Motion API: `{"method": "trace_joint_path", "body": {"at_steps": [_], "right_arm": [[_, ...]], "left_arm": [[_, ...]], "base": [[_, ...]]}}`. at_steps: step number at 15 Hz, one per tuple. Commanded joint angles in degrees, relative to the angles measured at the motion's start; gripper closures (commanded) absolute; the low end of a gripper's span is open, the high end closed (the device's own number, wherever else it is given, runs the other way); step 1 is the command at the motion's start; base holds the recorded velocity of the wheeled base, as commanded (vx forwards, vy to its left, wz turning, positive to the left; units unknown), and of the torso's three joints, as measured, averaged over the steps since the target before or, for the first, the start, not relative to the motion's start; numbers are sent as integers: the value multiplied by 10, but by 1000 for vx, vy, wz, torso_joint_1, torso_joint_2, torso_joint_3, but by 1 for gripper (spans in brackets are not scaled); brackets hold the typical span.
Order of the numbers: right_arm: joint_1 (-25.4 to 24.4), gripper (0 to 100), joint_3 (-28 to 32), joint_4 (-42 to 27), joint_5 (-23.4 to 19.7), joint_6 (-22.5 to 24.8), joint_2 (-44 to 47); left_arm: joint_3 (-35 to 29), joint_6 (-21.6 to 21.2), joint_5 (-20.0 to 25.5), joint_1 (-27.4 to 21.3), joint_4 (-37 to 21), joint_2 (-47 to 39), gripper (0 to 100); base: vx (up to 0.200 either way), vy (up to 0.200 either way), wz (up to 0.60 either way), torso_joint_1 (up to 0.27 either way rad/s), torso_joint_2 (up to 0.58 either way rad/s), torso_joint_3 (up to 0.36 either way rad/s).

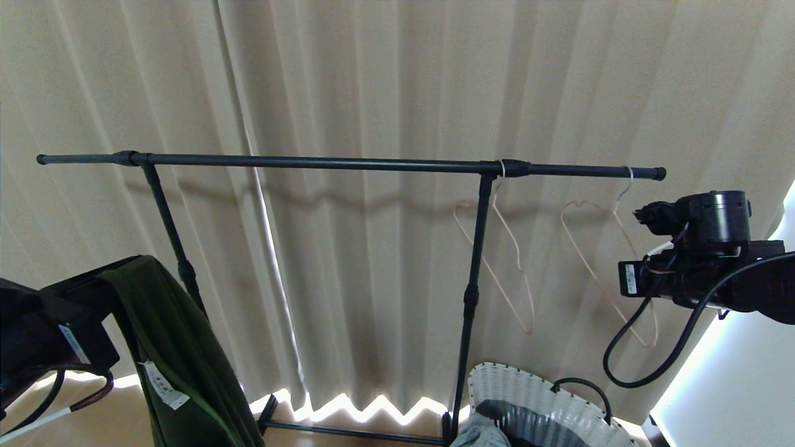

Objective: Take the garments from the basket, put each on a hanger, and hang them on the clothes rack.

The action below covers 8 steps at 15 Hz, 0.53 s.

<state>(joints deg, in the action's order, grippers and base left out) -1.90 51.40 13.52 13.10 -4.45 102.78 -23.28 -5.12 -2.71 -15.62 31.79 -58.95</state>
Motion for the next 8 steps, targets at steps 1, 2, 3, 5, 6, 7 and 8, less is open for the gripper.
{"method": "trace_joint_path", "body": {"at_steps": [1,2,3,5,6,7,8], "right_arm": [[1,100,-2,0,0,-1,-6],[2,100,-2,0,0,-4,-9],[3,100,-3,0,-1,-5,-14],[4,100,-4,1,-1,-8,-22],[4,100,-4,2,-1,-10,-23],[5,100,-5,2,-1,-14,-32],[5,100,-6,2,-2,-16,-36]], "left_arm": [[-1,0,0,1,1,-4,100],[-1,0,0,1,1,-6,100],[-1,0,0,1,0,-7,100],[-1,0,0,1,1,-8,100],[0,-1,0,1,1,-9,100],[-1,-1,-1,2,1,-13,100],[-1,-1,-1,2,1,-15,100]], "base": [[0,0,0,0,0,0],[0,0,0,0,0,0],[0,0,0,0,0,0],[0,0,0,0,0,0],[0,0,0,0,0,0],[0,0,0,0,0,0],[0,0,0,0,0,0]]}}
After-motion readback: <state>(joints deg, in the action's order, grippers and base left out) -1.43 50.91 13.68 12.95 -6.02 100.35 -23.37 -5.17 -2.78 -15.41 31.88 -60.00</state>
